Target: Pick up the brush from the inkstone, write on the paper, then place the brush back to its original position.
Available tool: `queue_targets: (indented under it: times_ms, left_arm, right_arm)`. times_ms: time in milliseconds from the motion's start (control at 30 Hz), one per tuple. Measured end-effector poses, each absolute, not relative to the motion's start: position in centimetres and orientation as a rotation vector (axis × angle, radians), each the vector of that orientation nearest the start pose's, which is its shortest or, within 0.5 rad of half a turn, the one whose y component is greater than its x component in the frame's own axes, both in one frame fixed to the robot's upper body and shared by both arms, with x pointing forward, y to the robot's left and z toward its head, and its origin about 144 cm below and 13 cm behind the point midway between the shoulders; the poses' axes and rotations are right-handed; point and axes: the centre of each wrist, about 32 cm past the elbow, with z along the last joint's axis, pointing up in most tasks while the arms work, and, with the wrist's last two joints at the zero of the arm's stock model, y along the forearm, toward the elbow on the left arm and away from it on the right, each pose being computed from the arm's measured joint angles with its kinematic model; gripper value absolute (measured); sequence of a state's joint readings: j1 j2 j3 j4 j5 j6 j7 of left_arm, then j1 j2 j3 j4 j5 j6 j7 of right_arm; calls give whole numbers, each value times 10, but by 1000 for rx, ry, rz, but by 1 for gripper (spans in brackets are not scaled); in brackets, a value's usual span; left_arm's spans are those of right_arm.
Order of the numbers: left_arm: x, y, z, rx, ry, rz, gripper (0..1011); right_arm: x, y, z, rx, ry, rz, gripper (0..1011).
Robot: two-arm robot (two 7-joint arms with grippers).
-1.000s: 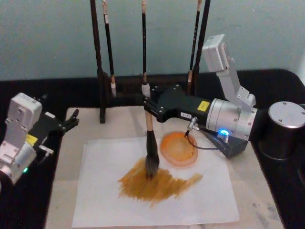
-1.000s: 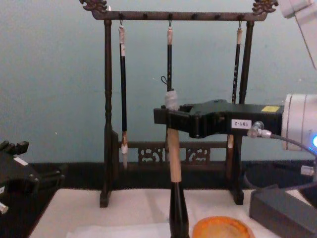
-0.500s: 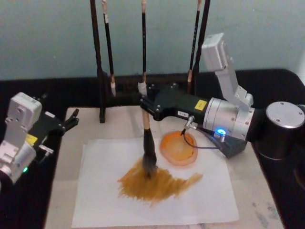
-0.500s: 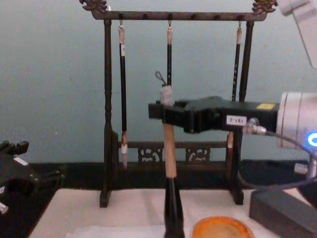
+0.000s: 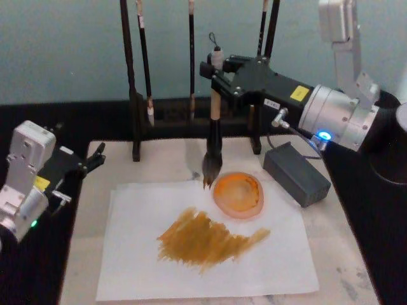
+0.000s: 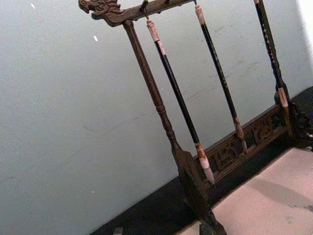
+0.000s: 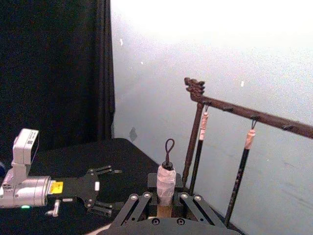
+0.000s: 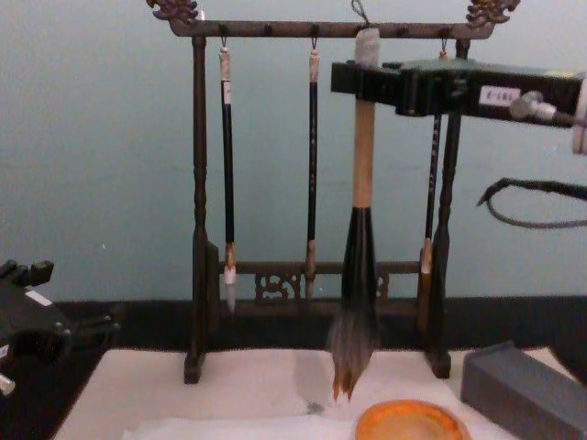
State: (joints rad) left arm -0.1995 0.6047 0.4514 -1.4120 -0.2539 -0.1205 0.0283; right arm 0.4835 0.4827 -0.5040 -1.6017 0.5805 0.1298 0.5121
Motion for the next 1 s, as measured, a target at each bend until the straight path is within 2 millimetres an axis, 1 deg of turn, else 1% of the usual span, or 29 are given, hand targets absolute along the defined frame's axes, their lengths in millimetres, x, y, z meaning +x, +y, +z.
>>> queue_targets:
  times_ms: [233, 1000]
  left_arm:
    - [489, 310, 1140, 304, -285, 1248, 1010]
    - [489, 310, 1140, 304, -285, 1248, 1010]
  right_arm:
    - [537, -221, 1287, 18, -113, -606, 175]
    - [538, -221, 1285, 19, -114, -602, 176]
